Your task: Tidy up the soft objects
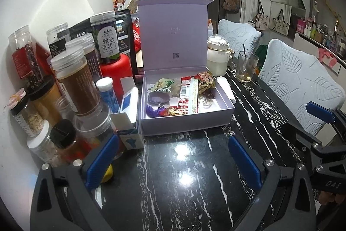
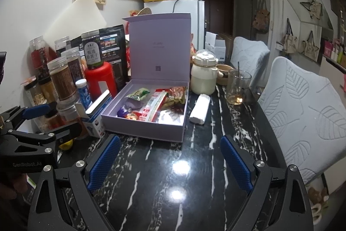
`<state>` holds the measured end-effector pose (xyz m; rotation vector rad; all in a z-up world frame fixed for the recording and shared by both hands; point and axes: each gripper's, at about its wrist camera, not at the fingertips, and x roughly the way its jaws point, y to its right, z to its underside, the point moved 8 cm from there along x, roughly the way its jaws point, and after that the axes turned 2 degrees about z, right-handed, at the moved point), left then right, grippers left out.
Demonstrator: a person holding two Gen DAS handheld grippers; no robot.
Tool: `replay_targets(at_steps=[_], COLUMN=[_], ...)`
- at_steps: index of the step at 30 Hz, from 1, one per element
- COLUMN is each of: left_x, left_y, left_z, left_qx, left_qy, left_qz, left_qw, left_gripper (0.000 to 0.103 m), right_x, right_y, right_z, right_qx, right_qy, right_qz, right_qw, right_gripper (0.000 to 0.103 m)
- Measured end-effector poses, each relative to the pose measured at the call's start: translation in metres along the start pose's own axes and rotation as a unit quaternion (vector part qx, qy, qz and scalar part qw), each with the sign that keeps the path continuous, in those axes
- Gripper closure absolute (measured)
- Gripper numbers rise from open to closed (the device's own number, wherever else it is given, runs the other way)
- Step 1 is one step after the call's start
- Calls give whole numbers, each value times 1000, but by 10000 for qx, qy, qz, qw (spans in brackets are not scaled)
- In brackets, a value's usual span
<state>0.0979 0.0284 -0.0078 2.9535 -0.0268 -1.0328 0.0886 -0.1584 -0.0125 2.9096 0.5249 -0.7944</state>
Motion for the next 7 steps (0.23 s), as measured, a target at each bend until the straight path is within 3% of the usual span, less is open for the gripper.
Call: replay_targets(at_steps=[7], left_x=[4], left_y=[7], left_z=[1], left_qx=[95], left_qy=[5], left_qz=[53], left_qw=[9999], left_gripper=[0], right_x=[7], right_y=[1], right_z=[1], right_qx=[62], right_qy=[-71], right_qz=[-32], right_qw=[10000], right_gripper=[8])
